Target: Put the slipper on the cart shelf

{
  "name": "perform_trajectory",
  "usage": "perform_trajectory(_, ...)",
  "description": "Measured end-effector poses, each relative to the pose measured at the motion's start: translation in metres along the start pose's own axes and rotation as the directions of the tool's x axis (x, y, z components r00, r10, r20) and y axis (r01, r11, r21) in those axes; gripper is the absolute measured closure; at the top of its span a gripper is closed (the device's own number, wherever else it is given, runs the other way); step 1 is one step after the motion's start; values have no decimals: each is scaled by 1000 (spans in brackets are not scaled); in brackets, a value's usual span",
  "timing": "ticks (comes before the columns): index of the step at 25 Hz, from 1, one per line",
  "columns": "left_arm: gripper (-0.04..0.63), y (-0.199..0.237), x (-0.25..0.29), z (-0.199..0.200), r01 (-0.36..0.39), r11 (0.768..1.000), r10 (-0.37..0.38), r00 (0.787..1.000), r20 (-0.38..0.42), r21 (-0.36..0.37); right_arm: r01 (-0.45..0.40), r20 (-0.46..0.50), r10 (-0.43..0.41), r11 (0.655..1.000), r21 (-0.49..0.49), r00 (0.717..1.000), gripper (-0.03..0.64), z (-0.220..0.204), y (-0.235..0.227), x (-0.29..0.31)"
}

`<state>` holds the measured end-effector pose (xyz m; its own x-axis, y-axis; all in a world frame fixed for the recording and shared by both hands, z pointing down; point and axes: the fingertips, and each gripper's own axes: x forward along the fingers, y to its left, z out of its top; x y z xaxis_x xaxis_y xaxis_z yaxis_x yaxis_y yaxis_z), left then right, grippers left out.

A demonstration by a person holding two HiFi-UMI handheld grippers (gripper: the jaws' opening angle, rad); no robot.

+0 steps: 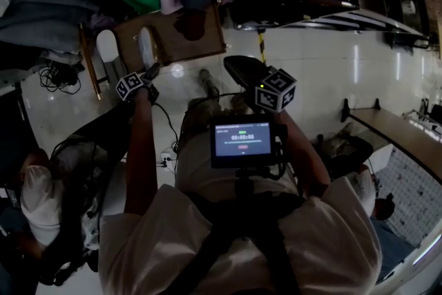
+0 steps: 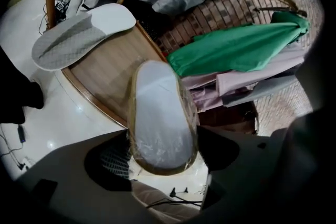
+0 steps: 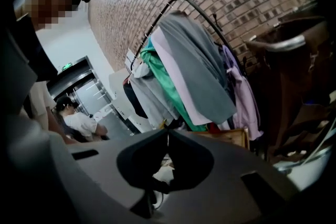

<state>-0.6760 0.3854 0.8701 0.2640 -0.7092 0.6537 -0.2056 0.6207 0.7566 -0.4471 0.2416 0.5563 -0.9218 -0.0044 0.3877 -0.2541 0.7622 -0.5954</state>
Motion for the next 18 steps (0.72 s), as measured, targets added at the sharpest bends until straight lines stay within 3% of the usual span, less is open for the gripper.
perform_trajectory(5,236,-27,0,-23,108,992,-108,994,9,-61,-55,-139,76,987,152,987,571,-40,-9,56)
perform_trajectory(9,236,-43,4,-41,207,967,-206,978,20,-150,-37,-281,138,940,338,950,427,-97,-30,131)
perform_trajectory(11,236,-50,7,-54,226,960,-227,974,11,-168,6,-327,159,892,451,931,352,-129,-44,170)
perform_trajectory(15,236,-74,17,-83,220,964,-228,973,-40,-153,101,-342,214,699,708,915,259,-178,-73,233)
perform_trajectory(16,237,-78,18,-88,219,965,-228,972,-48,-143,126,-370,223,683,719,902,259,-190,-76,243)
perform_trajectory(18,246,-83,16,-91,200,975,-205,978,-46,-92,161,-438,229,706,690,869,284,-208,-76,254)
